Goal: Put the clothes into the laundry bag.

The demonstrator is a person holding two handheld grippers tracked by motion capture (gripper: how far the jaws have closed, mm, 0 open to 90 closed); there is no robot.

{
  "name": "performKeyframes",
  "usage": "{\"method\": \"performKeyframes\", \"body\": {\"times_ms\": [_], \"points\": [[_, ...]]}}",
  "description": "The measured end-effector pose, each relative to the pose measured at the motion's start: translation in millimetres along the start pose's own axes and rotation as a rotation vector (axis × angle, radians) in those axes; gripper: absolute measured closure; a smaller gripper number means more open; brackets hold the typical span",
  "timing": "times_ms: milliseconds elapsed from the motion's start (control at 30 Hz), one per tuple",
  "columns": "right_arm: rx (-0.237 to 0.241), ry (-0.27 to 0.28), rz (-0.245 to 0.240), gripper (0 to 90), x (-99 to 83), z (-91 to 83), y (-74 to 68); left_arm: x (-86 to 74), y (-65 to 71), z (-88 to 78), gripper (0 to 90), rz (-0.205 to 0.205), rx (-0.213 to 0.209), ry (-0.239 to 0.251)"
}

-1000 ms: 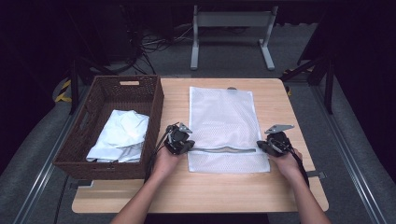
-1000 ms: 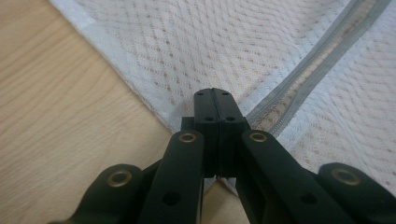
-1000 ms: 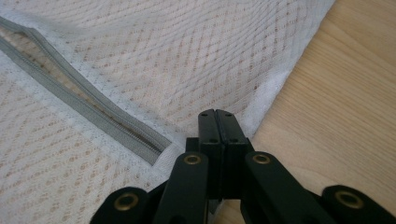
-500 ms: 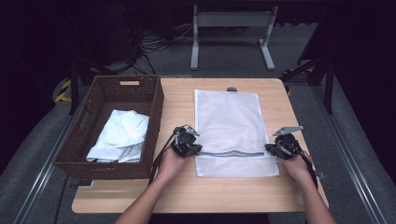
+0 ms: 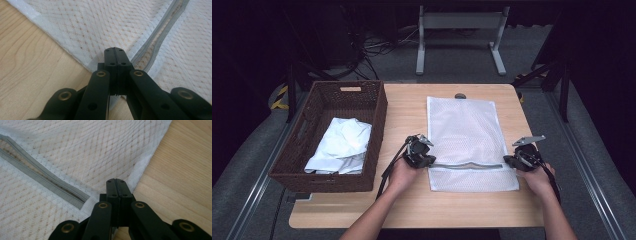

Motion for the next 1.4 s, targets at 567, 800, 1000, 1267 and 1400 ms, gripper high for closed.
{"method": "performKeyframes", "body": {"times_ms": [567, 800, 1000, 1267, 1400], "points": [[-0.059, -0.007, 0.081, 90.0, -19.1, -14.4, 35.2, 24.3, 27.5, 24.6, 90.0, 0.040, -0.051, -0.001], [-0.084, 0.000, 0.125, 90.0, -26.0, -19.3, 50.7, 34.1, 38.5, 34.5, 90.0, 0.053, -0.069, -0.001], [-0.105, 0.002, 0.158, 90.0, -31.9, -23.7, 62.1, 41.2, 45.7, 41.8, 90.0, 0.061, -0.083, -0.004], [-0.135, 0.000, 0.171, 90.0, -36.5, -27.1, 70.6, 49.6, 51.6, 49.3, 90.0, 0.069, -0.088, -0.006], [-0.142, -0.001, 0.173, 90.0, -37.2, -27.6, 71.5, 50.3, 52.1, 49.8, 90.0, 0.072, -0.088, -0.006]]}}
Point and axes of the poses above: each handheld gripper's, and its own axes: z roughly forward along the jaws, x roughly out of its top, y roughly to its right, the point moved 9 cm from there along z, roughly forward along the jaws, and after that the axes turned 1 degree about z, right-handed, at the moved point
